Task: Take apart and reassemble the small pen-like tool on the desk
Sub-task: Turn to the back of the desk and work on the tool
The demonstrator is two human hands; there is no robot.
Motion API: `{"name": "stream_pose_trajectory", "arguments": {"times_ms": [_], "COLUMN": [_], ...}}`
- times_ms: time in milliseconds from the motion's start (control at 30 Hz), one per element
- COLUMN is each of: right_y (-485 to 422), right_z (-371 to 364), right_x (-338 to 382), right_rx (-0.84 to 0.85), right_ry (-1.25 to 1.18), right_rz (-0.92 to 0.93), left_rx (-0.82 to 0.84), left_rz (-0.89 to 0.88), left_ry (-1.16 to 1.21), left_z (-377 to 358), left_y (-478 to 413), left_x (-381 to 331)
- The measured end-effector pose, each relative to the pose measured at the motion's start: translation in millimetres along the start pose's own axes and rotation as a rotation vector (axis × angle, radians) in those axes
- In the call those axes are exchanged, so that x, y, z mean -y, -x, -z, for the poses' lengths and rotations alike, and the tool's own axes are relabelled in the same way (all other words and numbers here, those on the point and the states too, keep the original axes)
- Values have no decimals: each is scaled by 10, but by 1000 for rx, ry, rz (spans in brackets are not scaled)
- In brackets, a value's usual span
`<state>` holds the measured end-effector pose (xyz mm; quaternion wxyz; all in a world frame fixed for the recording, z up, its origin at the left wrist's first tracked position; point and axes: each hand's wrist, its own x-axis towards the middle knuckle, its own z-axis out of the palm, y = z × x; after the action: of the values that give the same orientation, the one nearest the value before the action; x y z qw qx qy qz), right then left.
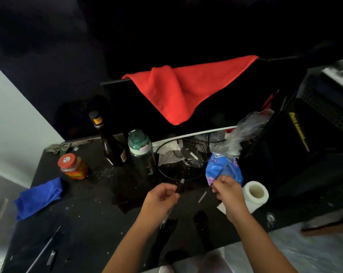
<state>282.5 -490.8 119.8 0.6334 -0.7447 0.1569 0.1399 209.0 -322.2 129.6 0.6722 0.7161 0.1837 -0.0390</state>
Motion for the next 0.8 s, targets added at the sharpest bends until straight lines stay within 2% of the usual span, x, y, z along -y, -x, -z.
{"name": "stream_pose_trajectory", "arguments": {"times_ms": [200,333,500,800], "right_y": [176,220,240,211], "right_z": [59,94,-20,-159], "right_x": [385,512,541,477], "right_rx": [23,38,97,131], "right_ry": [-436,-633,-689,-633], "right_rz": [56,79,88,100], "left_rx": [79,109,115,90], "left_rz": [-86,-134,-157,-141], "left_ry": [-13,-5,26,64], "left_z": [5,28,72,144], "left_y": [-62,-67,-43,12], "left_x": [-96,-152,-182,-186]}}
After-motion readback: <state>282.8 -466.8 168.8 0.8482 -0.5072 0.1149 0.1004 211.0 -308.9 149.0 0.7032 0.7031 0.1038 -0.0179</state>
